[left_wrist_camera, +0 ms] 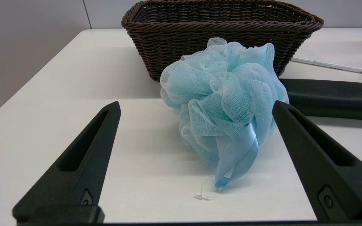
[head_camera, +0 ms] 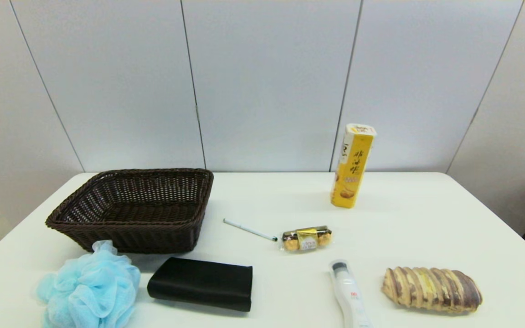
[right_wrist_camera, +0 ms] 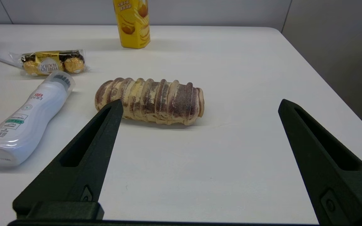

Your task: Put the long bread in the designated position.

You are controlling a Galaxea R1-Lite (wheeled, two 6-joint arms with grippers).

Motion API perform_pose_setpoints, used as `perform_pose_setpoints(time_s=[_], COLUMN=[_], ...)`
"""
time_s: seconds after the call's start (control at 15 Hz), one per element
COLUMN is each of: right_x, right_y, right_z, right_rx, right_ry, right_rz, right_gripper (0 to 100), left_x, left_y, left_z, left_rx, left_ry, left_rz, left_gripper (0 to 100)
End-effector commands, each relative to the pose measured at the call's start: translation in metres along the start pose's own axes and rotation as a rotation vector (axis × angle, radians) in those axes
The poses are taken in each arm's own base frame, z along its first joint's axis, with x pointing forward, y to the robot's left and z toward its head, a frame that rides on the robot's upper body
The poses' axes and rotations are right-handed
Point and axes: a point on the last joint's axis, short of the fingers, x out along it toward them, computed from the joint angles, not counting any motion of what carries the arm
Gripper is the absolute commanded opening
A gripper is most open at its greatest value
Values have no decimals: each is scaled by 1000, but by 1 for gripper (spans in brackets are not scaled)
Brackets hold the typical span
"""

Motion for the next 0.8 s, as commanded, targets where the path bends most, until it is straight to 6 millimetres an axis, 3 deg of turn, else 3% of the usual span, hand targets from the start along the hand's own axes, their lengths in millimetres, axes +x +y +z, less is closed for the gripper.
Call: perform_pose_setpoints(time_s=[0.07,0.8], right_x=[0,0], right_y=[0,0], right_z=[0,0], right_rx=[0,0], right_ry=[2,2], right_rz=[2,2], right_gripper=[100,100], left_x=[0,0], left_y=[0,0], left_z=[0,0], left_rx=[1,1], left_ry=[0,0], left_rz=[0,0], left_gripper=[100,100])
